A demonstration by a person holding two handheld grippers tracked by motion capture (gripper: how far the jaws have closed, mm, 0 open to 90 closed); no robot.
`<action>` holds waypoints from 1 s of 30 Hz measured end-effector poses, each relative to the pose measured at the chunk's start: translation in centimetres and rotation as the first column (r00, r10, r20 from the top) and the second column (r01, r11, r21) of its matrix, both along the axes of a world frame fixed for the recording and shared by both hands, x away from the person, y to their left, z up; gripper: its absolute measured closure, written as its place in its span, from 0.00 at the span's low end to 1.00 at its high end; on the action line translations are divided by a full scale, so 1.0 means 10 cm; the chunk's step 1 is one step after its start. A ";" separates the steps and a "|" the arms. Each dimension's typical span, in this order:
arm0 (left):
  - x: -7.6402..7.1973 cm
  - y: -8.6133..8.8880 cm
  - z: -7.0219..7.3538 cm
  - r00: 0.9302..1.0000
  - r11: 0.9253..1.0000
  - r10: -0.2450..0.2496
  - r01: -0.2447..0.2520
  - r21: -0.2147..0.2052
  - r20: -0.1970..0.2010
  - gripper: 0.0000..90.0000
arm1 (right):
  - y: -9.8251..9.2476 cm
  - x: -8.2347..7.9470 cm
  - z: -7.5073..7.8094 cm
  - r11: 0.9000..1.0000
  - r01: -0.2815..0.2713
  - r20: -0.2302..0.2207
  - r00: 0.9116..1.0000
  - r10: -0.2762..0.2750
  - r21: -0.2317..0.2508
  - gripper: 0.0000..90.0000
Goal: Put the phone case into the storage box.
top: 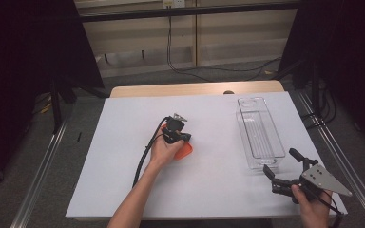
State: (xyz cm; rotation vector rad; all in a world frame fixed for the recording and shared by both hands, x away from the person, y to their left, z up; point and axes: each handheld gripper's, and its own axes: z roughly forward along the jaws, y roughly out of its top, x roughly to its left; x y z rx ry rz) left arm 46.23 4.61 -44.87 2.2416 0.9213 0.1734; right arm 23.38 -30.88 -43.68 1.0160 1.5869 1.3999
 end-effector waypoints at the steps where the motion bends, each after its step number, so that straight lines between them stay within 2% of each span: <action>1: -0.01 0.00 0.00 1.000 1.000 -0.003 0.003 -0.001 0.001 1.00 | 0.00 0.00 0.00 1.000 0.002 0.000 1.000 -0.002 0.000 0.00; 8: -0.07 0.04 0.01 1.000 1.000 -0.016 0.016 -0.003 -0.015 1.00 | 0.00 0.00 0.00 1.000 0.002 0.001 1.000 -0.002 -0.001 0.00; 17: -0.15 0.06 -0.01 0.999 0.999 -0.032 0.032 -0.018 -0.009 1.00 | 0.00 -0.01 0.00 1.000 0.002 0.001 1.000 -0.002 -0.004 0.00; 28: -0.23 0.10 0.01 0.999 0.999 -0.050 0.050 0.006 -0.004 1.00 | 0.01 -0.02 0.00 1.000 -0.001 0.003 1.000 0.001 -0.005 0.00; 30: -0.23 0.12 0.01 0.999 0.999 -0.045 0.045 -0.008 -0.012 1.00 | 0.01 -0.02 0.00 1.000 -0.001 0.002 1.000 0.001 -0.004 0.00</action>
